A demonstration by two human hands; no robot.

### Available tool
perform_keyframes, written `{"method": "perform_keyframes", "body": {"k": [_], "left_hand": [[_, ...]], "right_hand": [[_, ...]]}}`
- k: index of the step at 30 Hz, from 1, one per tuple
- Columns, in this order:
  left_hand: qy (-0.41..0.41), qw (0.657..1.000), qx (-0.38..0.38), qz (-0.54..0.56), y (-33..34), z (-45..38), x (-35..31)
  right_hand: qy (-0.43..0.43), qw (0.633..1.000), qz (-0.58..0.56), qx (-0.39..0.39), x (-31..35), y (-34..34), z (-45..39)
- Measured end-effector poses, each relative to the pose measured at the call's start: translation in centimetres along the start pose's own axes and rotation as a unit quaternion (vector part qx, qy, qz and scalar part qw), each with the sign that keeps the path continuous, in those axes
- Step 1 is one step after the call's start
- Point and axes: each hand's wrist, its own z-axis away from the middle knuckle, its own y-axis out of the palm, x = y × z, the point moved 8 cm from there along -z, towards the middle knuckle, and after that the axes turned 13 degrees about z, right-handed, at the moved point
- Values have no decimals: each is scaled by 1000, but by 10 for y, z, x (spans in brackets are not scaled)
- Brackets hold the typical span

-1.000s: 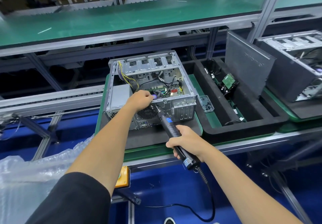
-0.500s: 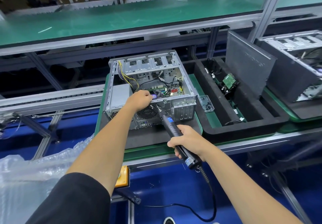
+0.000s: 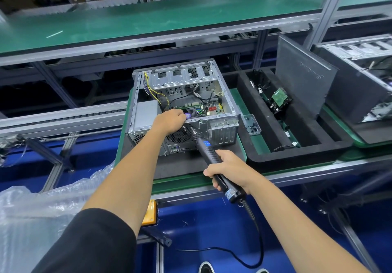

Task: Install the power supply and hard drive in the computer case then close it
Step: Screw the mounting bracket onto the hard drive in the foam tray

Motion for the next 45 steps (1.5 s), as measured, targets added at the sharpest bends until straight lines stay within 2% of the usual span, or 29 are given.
{"method": "perform_keyframes", "body": {"k": [8, 17, 29, 34, 37, 40, 42, 45], "left_hand": [[-5, 1000, 2, 13, 0, -1, 1], [-15, 1000, 0, 20, 0, -1, 3], [-17, 999, -4, 32, -2, 1, 2], [-19, 996, 8, 81, -2, 0, 4], [-21, 988, 58, 138, 0, -4, -1], [-41, 989, 73, 123, -2, -11, -4], [-68, 988, 73, 122, -2, -14, -3], [-29, 989, 78, 123, -3, -19, -8]], "right_hand": [[9, 1000, 1, -4, 1, 0, 0], [28, 998, 12, -49, 5, 19, -5], [49, 979, 162, -113, 12, 21, -6], [55, 993, 61, -82, 12, 26, -4], [51, 997, 40, -39, 18, 18, 3], [34, 998, 48, -3, 32, 4, 10], [9, 999, 51, -8, 46, -12, 12], [-26, 999, 29, -35, 67, -41, 10]]}}
